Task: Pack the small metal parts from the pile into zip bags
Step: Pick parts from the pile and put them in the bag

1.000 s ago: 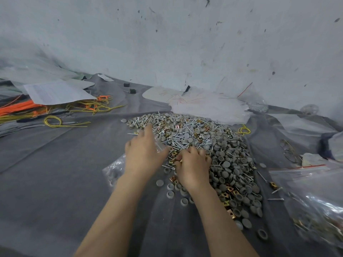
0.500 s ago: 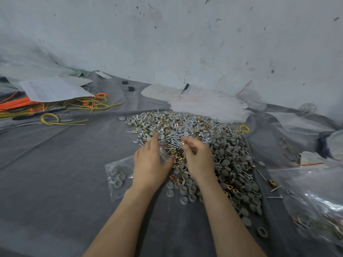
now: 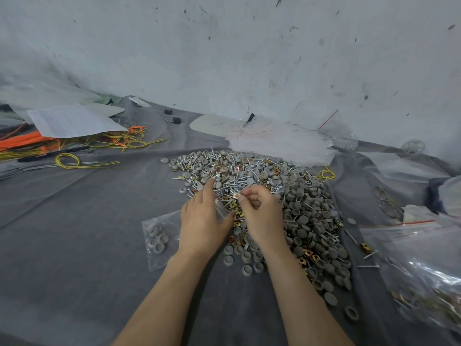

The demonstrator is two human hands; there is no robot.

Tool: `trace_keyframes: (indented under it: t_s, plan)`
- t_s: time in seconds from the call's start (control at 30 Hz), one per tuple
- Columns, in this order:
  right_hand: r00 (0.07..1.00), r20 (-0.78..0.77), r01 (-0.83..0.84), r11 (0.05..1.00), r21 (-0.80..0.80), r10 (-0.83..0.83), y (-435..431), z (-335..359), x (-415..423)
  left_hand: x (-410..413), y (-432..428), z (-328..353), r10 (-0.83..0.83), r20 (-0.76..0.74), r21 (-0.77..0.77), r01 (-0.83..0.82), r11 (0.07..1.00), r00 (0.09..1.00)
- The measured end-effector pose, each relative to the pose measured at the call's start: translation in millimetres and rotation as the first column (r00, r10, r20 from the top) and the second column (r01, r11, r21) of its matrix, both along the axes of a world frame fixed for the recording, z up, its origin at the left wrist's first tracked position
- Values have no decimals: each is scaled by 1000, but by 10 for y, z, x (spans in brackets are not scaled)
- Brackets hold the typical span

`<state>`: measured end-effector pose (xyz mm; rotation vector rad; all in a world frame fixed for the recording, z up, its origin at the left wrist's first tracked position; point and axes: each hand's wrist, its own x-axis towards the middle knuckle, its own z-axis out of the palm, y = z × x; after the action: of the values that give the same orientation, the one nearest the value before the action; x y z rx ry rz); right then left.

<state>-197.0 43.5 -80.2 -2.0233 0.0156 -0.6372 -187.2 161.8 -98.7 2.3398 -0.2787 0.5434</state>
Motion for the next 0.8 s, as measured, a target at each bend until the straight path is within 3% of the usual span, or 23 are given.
trace_keyframes:
  t_s: [0.27, 0.37, 0.43, 0.53, 0.8]
  plan:
    - [978, -54, -203, 979, -34, 201, 110, 11, -30, -12, 0, 7, -14, -4, -27, 14, 1000, 1000]
    - [1000, -19, -23, 973, -229, 19, 66, 7, -34, -15, 1, 17, 5, -2, -15, -5, 1000, 1000]
    - [995, -27, 77, 899, -431, -98, 25, -19, -30, -15, 3, 19, 6, -1, -14, -6, 1000, 1000]
    - [961, -190, 38, 781, -624, -199, 19, -83, -31, -14, 3, 14, 8, 0, -22, -8, 1000, 1000]
    - [944, -214, 40, 732, -680, -250, 73, -100, -19, -8, -5, 1, 17, 6, -20, -16, 1000, 1000]
